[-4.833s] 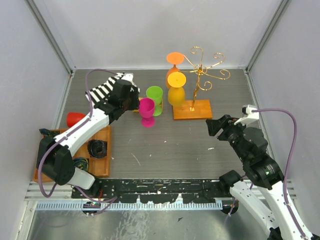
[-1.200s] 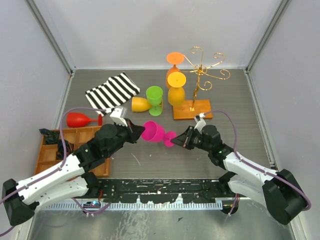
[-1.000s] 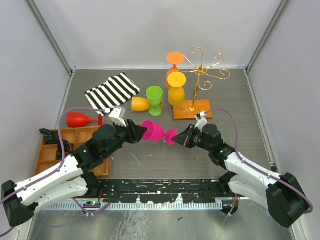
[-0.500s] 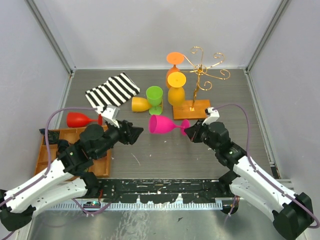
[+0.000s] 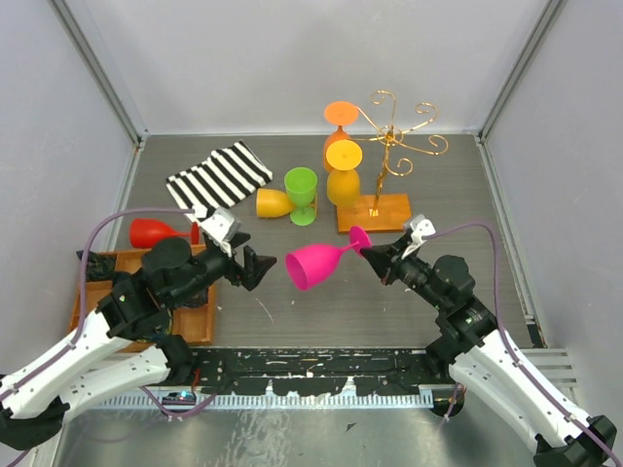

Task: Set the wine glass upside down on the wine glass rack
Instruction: Turn the wine glass upside down at the wine rack.

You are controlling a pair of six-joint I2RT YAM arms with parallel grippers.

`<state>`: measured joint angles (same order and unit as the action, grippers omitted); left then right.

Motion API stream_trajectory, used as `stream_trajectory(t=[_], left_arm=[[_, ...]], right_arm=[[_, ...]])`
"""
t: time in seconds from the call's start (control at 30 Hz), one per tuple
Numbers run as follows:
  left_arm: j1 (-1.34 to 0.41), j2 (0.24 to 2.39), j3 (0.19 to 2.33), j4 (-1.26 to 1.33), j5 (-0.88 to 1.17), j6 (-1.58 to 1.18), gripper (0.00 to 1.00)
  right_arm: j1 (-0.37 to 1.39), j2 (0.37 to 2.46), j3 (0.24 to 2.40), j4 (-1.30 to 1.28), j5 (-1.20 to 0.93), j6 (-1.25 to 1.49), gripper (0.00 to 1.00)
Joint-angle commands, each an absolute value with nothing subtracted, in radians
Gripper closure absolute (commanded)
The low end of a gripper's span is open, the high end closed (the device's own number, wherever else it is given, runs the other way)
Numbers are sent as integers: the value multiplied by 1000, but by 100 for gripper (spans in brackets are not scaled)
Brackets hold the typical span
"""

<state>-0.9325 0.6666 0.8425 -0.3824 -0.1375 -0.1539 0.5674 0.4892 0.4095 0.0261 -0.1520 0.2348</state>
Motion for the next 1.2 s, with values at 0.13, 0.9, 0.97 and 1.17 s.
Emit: stream_trajectory(t=[0.13,0.9,0.97,1.17], left_arm=[[-937,641,928,-432,13,42,14],[-937,729,885,-246,552,390,44],[-936,751,898,-243,581,379,45],[-936,809,914,-199,587,356,44]], right_arm=[[567,521,514,-59,-449,-106,99],[626,635,570,226,-929,-447,99],[626,636,578,228,-952,-482,99],[628,659,605,182,-994,-588,99]])
